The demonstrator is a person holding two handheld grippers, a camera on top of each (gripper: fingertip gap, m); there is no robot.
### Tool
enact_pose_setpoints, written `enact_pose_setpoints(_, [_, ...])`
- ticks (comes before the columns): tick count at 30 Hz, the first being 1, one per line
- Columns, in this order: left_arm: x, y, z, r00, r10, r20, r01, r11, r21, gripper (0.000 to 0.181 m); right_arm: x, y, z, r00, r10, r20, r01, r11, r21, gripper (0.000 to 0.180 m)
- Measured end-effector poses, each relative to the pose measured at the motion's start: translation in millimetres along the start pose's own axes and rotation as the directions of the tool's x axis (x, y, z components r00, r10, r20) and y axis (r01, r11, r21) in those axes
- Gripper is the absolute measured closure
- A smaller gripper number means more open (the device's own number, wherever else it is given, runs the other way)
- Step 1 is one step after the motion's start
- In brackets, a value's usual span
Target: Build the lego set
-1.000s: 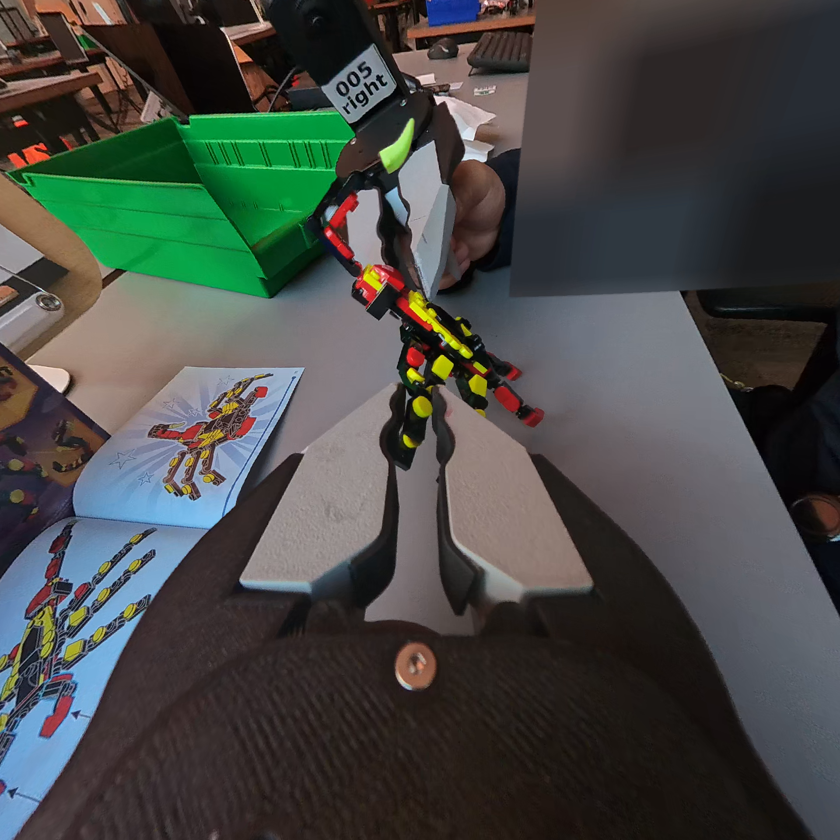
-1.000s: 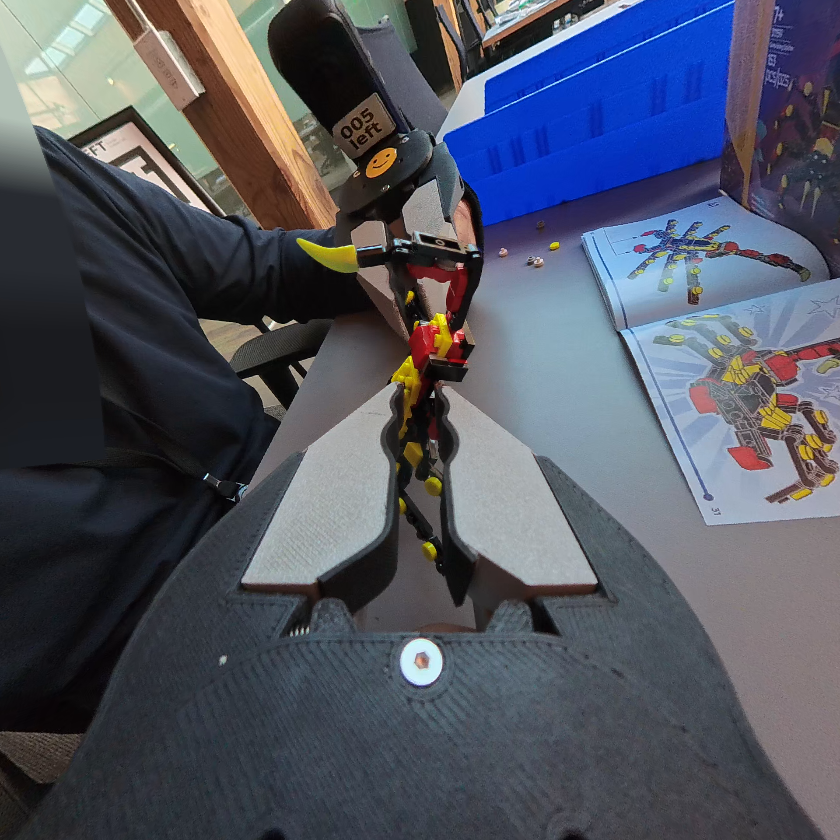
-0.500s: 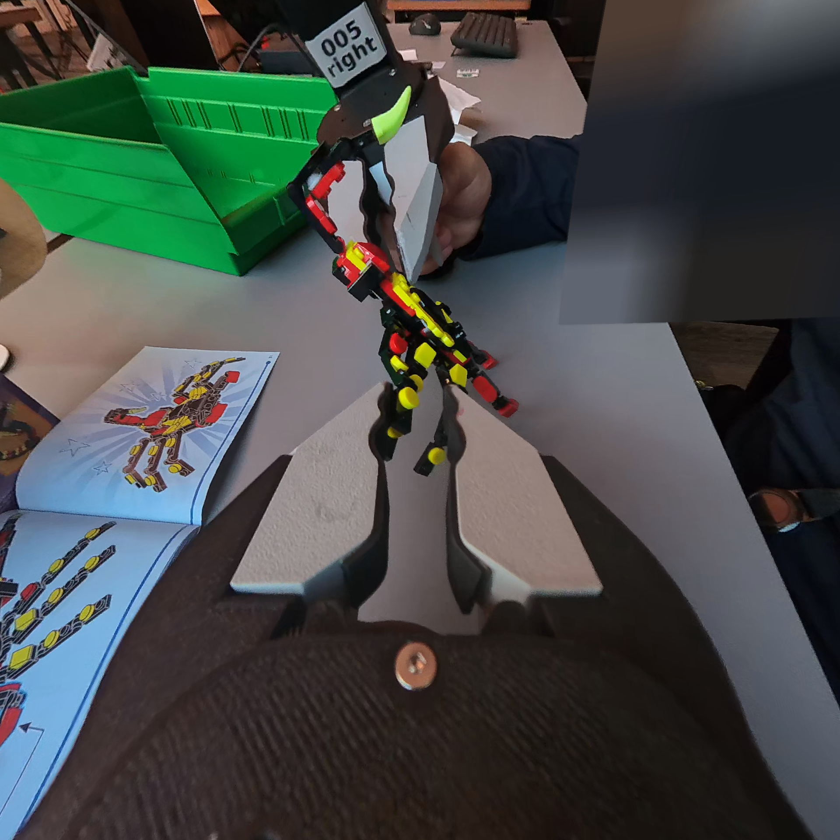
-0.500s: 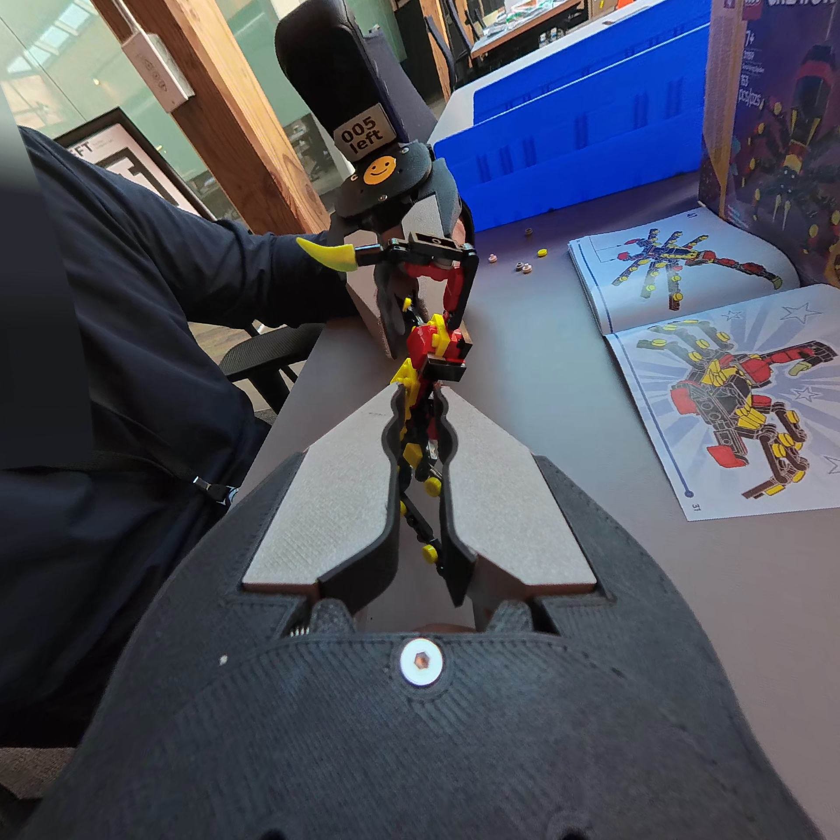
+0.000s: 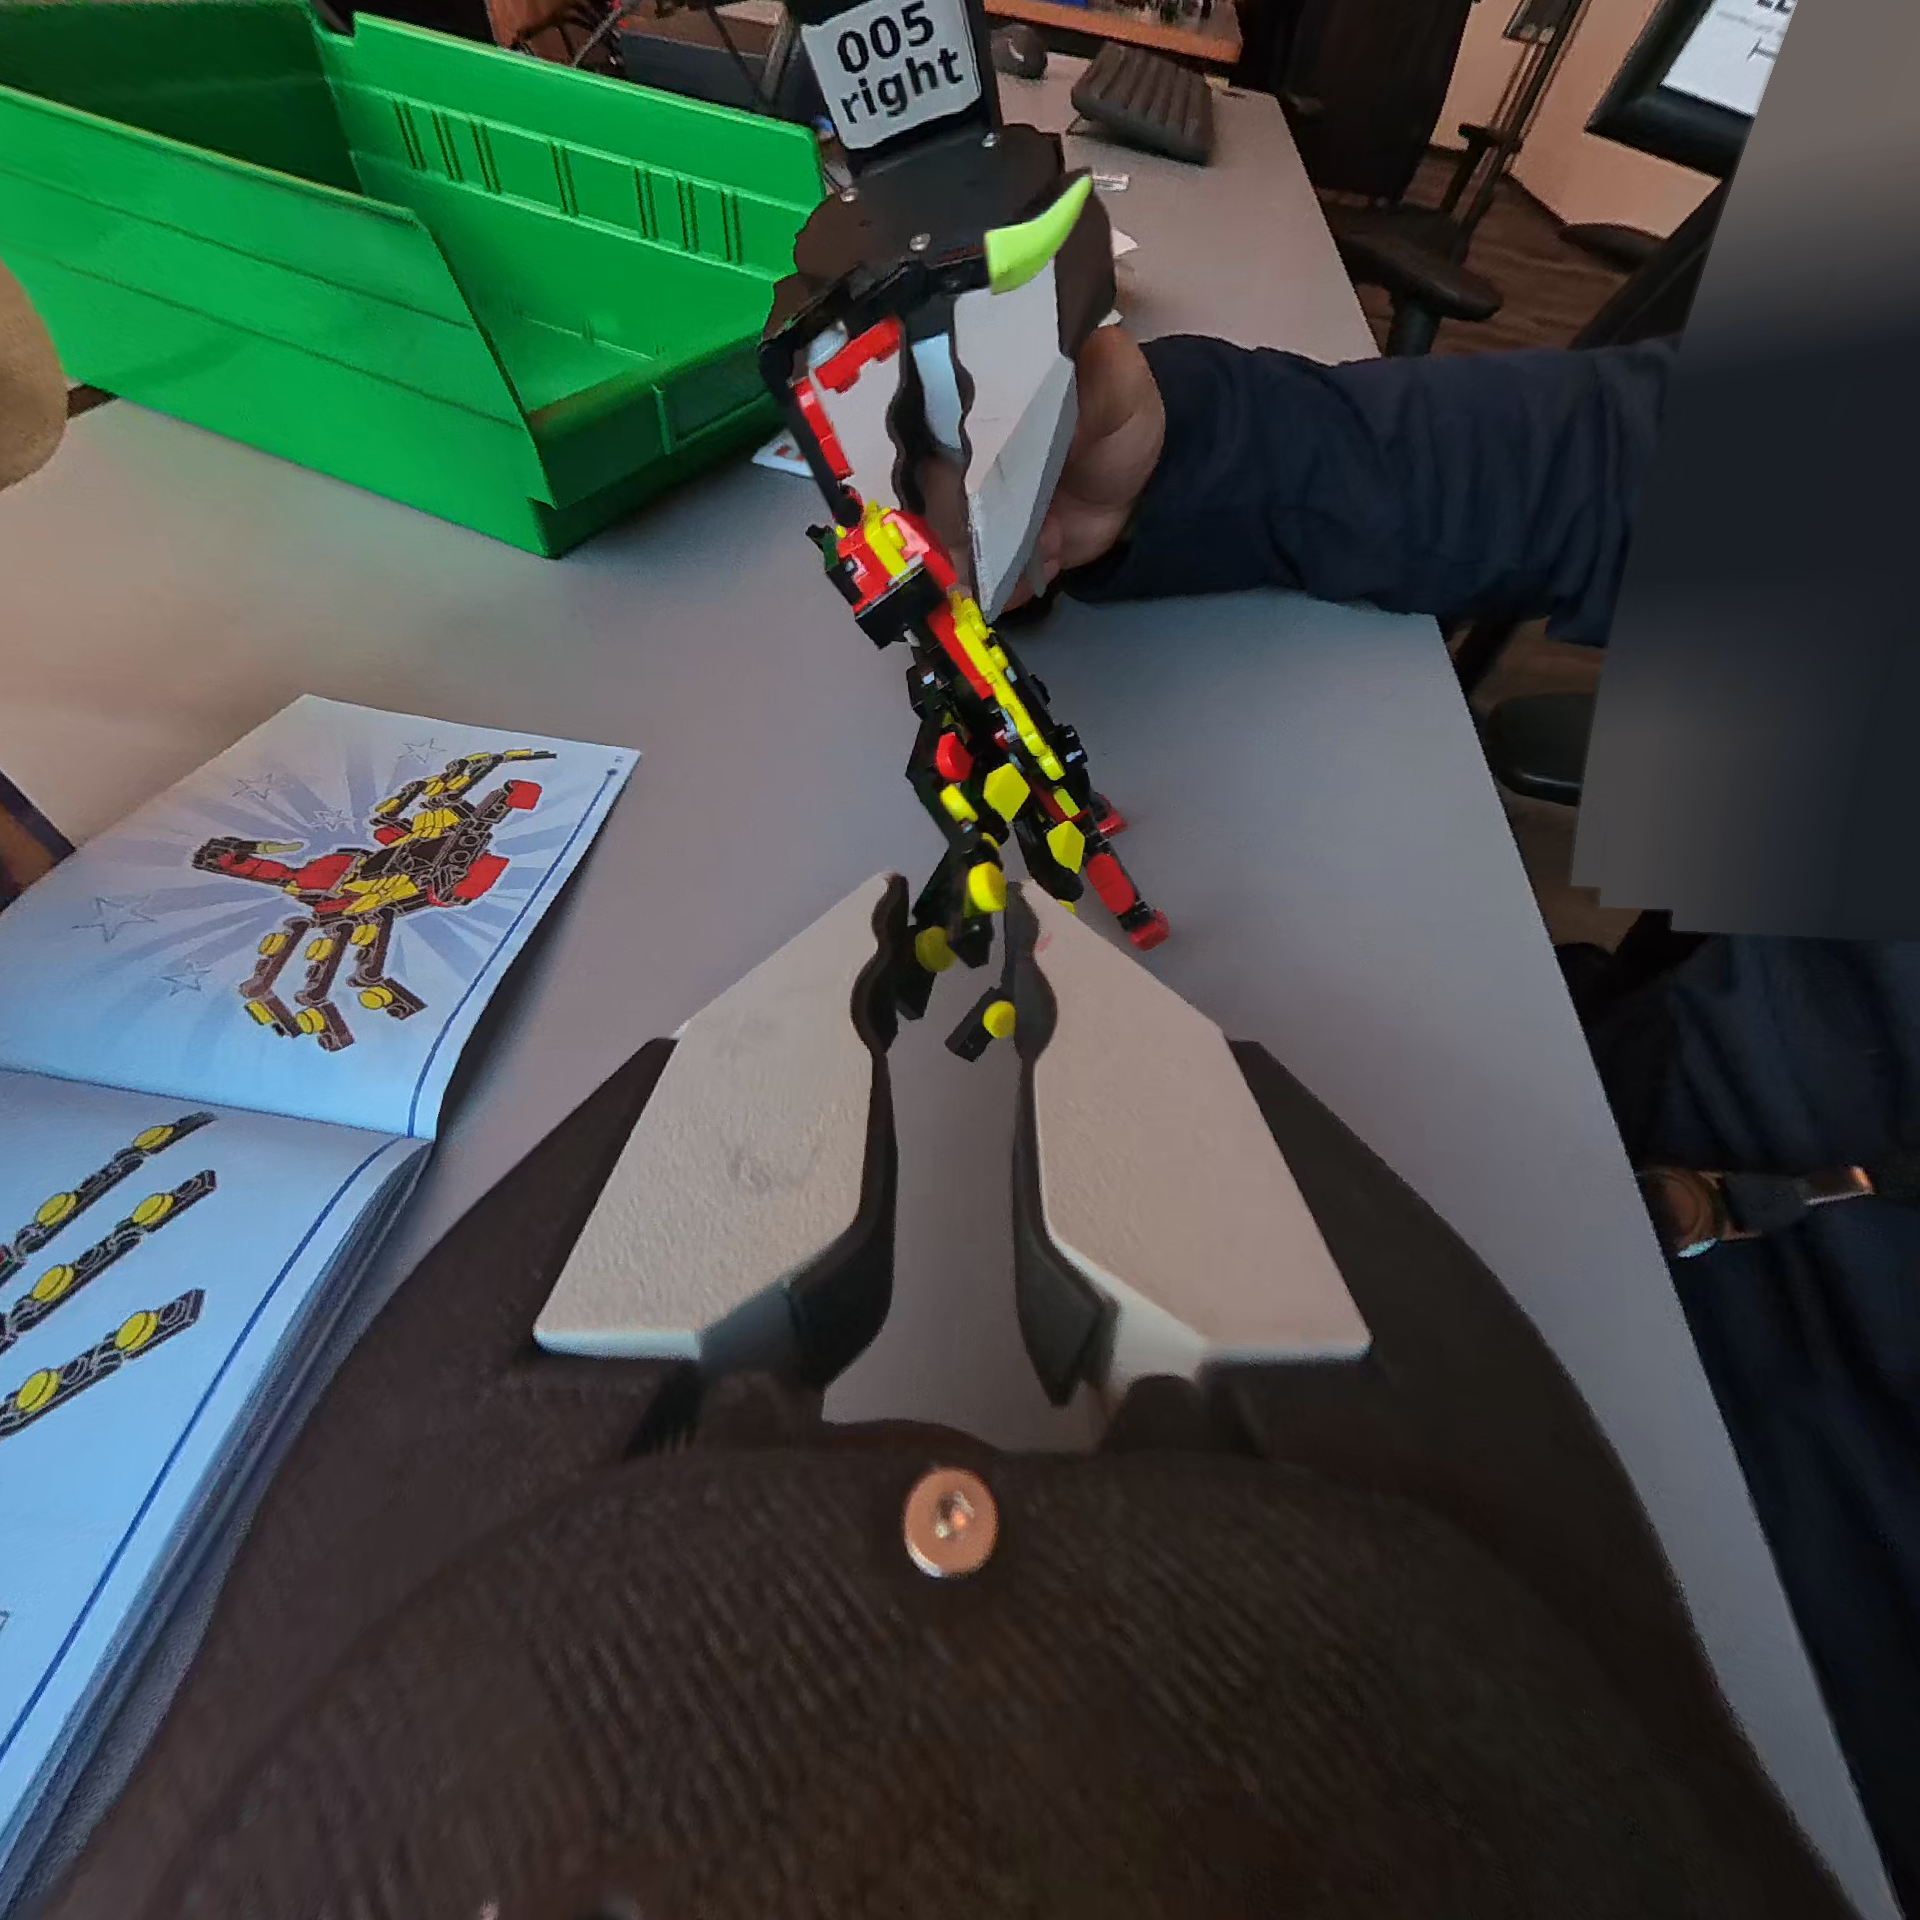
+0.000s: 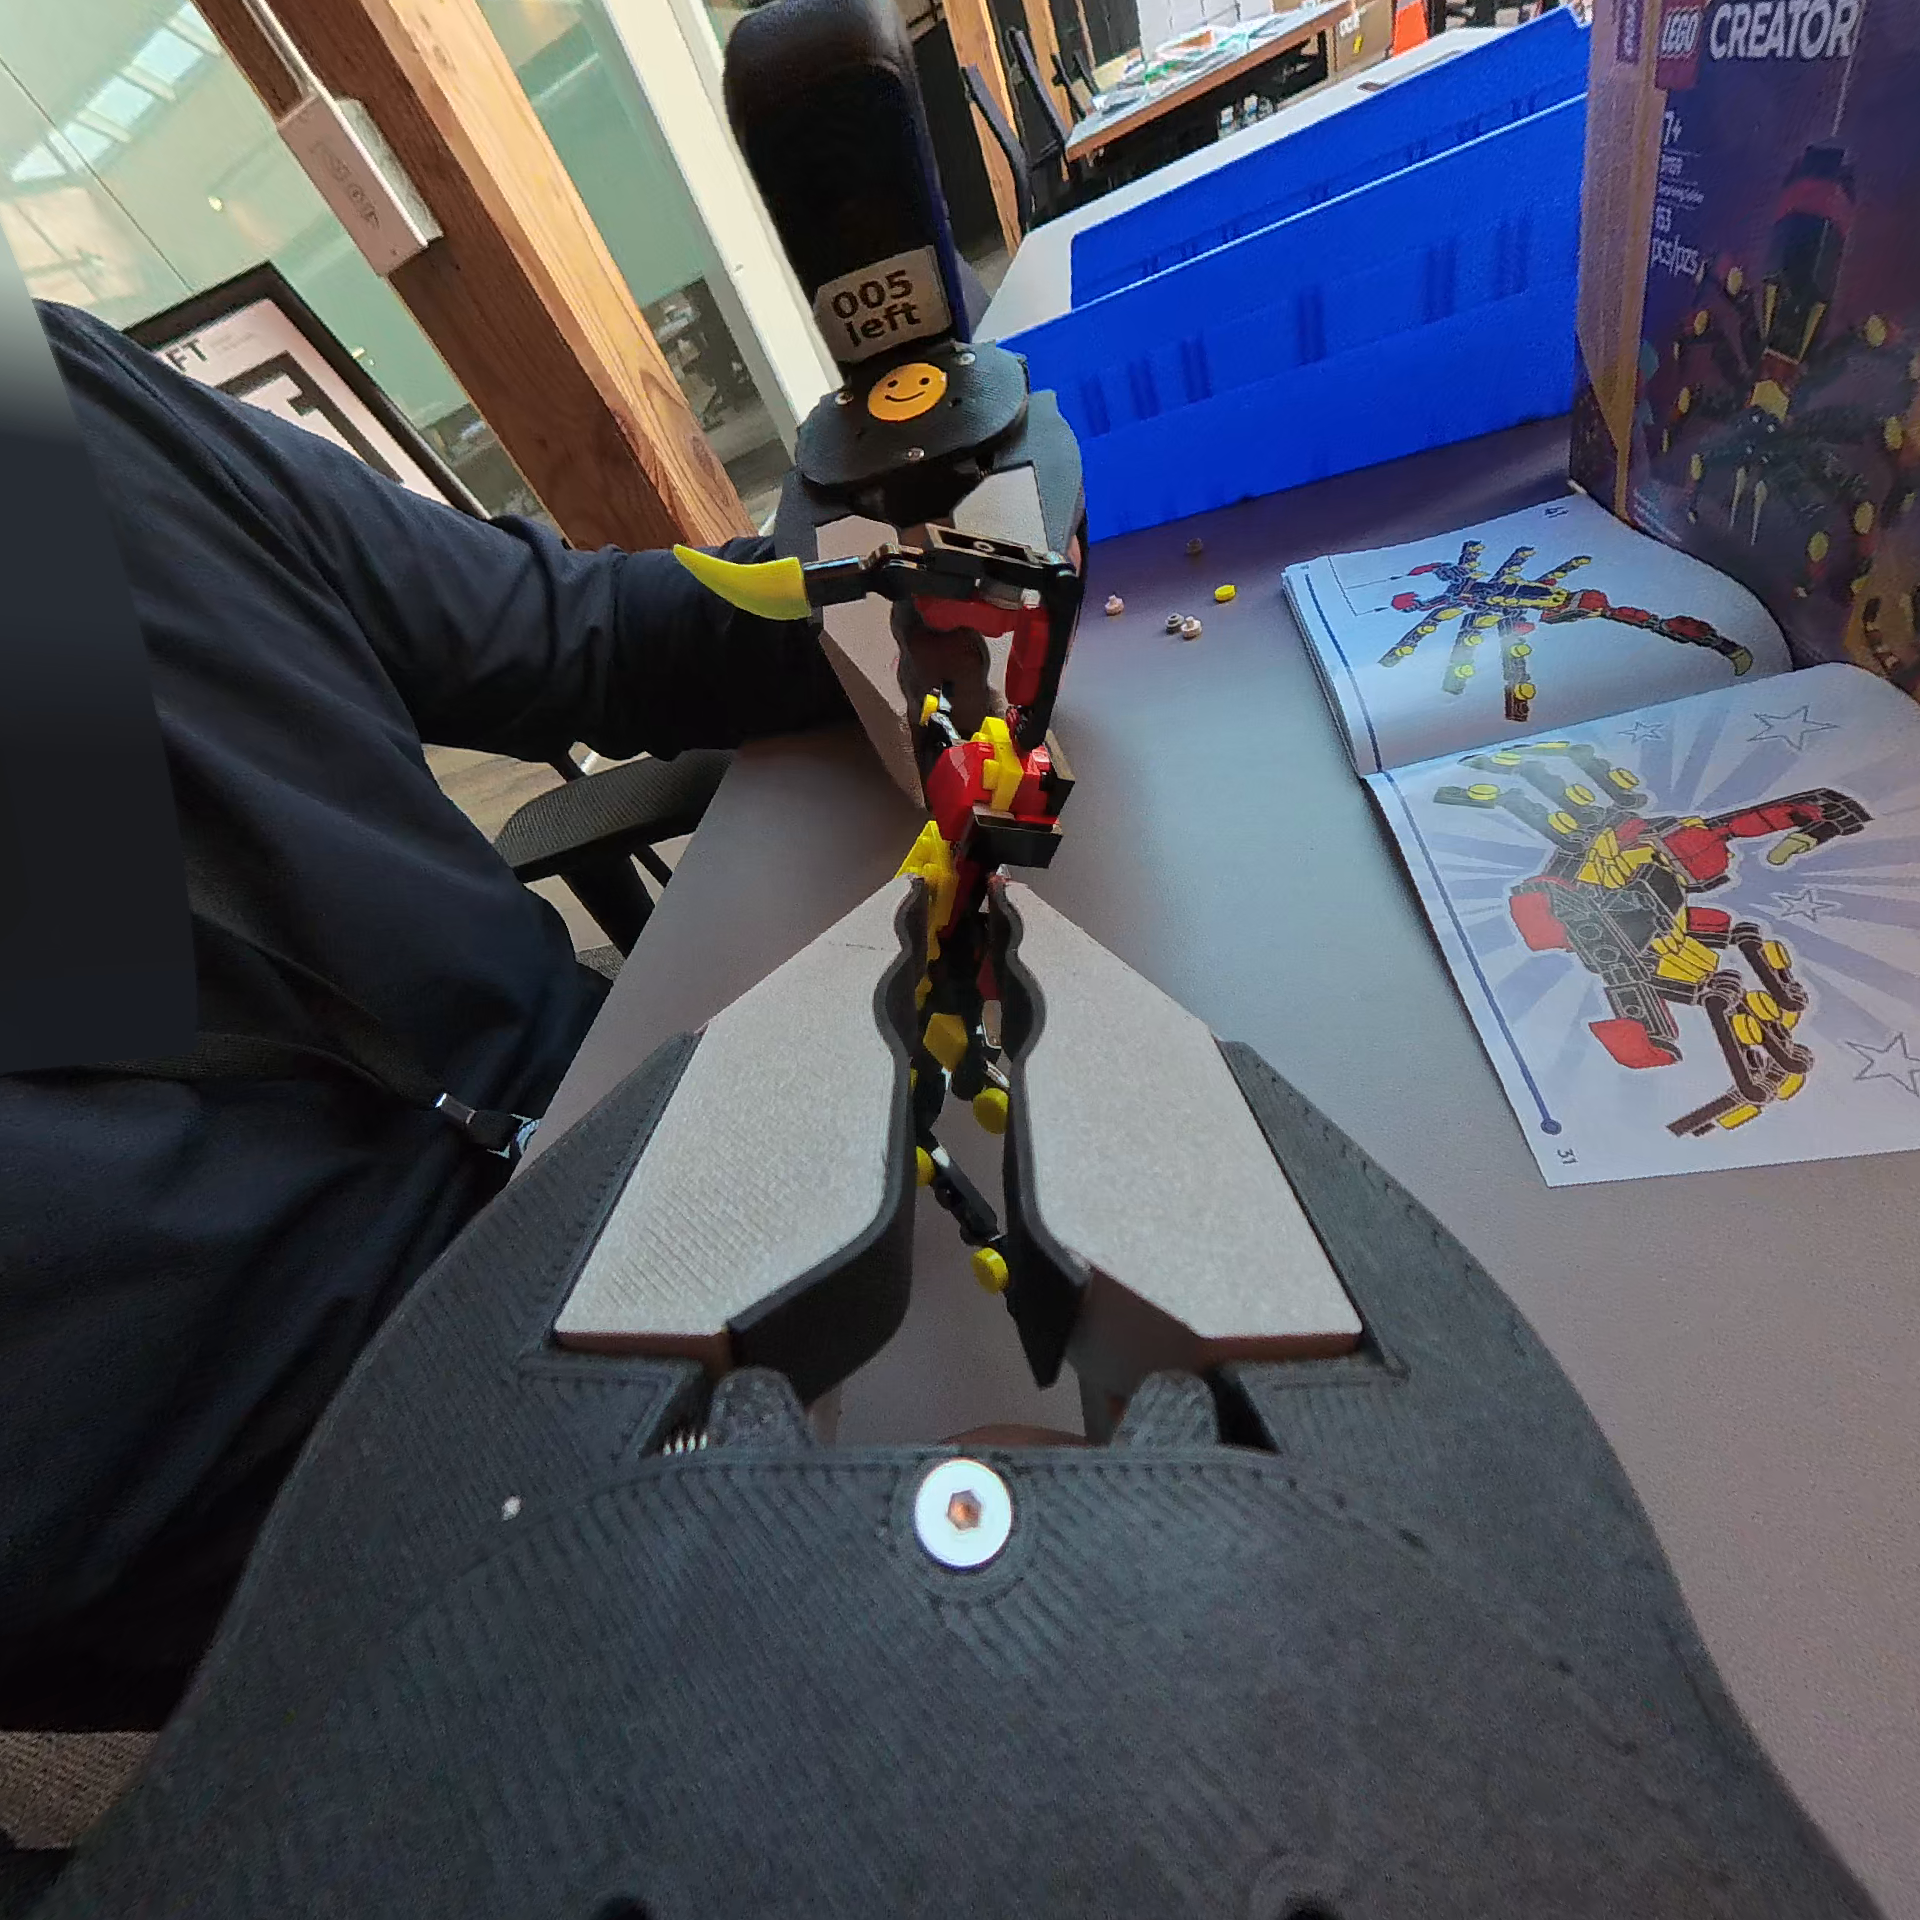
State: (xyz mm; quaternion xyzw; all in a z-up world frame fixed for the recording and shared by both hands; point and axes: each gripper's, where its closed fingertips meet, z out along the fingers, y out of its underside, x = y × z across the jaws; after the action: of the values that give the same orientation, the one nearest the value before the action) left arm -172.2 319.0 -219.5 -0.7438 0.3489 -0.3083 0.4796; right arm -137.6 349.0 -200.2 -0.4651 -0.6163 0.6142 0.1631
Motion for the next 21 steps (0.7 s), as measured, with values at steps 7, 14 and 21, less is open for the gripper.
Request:
enact_pose_setpoints(7, [10.9, 5.4, 1.9, 0.993, -0.068, -0.094, 0.065, 0.997, -0.039, 0.16, -1.2, 1.2, 1.6, 1.0, -0.01, 0.001, 0.01, 1.0, -0.008, 0.172])
enact_pose_setpoints(14, [10.6, 4.7, 0.6, 0.985, -0.123, -0.123, 0.119, 0.992, -0.036, 0.174, -1.8, -4.8, -2.7, 1.0, -0.004, 0.013, 0.003, 1.0, 0.031, 0.18])
enact_pose_setpoints(21, [9.9, 6.3, 1.5, 0.984, -0.134, -0.12, 0.129, 0.991, -0.048, 0.174, 8.0, -1.7, -3.8, 0.999, 0.022, -0.027, -0.021, 1.0, 0.022, 0.175])
